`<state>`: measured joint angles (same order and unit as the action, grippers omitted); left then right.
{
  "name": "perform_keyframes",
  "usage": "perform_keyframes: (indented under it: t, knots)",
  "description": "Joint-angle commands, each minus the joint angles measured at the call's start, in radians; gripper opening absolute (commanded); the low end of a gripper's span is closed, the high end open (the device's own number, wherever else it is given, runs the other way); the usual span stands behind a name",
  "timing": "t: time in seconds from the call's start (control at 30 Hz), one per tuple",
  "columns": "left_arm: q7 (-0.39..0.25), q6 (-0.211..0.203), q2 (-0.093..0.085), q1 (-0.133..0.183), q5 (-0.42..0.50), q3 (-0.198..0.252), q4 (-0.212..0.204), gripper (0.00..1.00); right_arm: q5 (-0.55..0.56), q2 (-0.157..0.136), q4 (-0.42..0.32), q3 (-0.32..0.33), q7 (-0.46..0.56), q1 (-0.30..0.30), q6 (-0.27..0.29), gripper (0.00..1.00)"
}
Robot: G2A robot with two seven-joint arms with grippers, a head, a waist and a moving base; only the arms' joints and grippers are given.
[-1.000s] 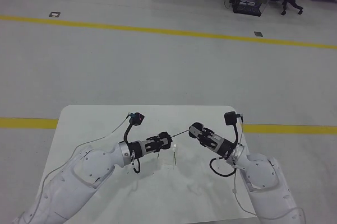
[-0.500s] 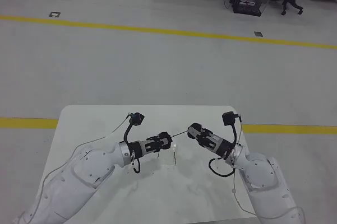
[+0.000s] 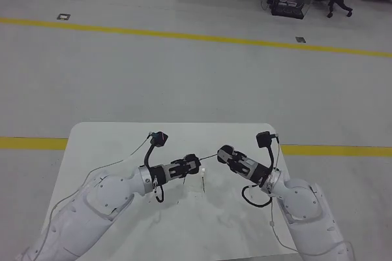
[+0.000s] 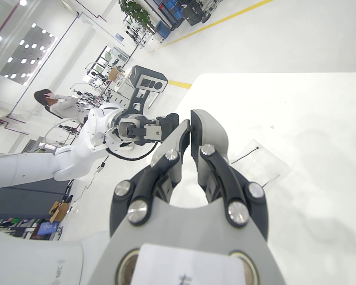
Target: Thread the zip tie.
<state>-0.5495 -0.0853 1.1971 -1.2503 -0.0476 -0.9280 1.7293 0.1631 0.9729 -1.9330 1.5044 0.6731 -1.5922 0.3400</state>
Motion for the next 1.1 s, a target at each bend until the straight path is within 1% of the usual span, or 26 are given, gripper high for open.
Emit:
perform_keyframes:
  t: [0.0, 0.5, 0.73, 0.9, 1.07]
  knots:
    - [-0.002, -0.001, 0.0, 0.001, 0.003, 0.002, 0.001, 0.0, 0.001, -0.001, 0.0, -0.002, -0.002, -0.002, 0.0, 0.0]
    - [0.0, -0.001, -0.005, 0.004, 0.01, 0.004, 0.002, 0.0, -0.016, -0.007, 0.013, -0.021, -0.021, 0.002, 0.0, 0.0]
    - [-0.004, -0.004, -0.004, 0.017, 0.019, 0.013, -0.002, 0.0, -0.016, -0.009, 0.019, -0.036, -0.028, 0.011, 0.0, 0.0]
    - [-0.005, -0.004, -0.004, 0.024, 0.02, 0.017, -0.009, 0.0, -0.047, -0.009, 0.024, -0.04, -0.047, 0.017, 0.0, 0.0]
    - [-0.002, -0.005, -0.005, 0.027, 0.022, 0.02, -0.011, 0.0, -0.064, -0.011, 0.025, -0.04, -0.044, 0.018, 0.0, 0.0]
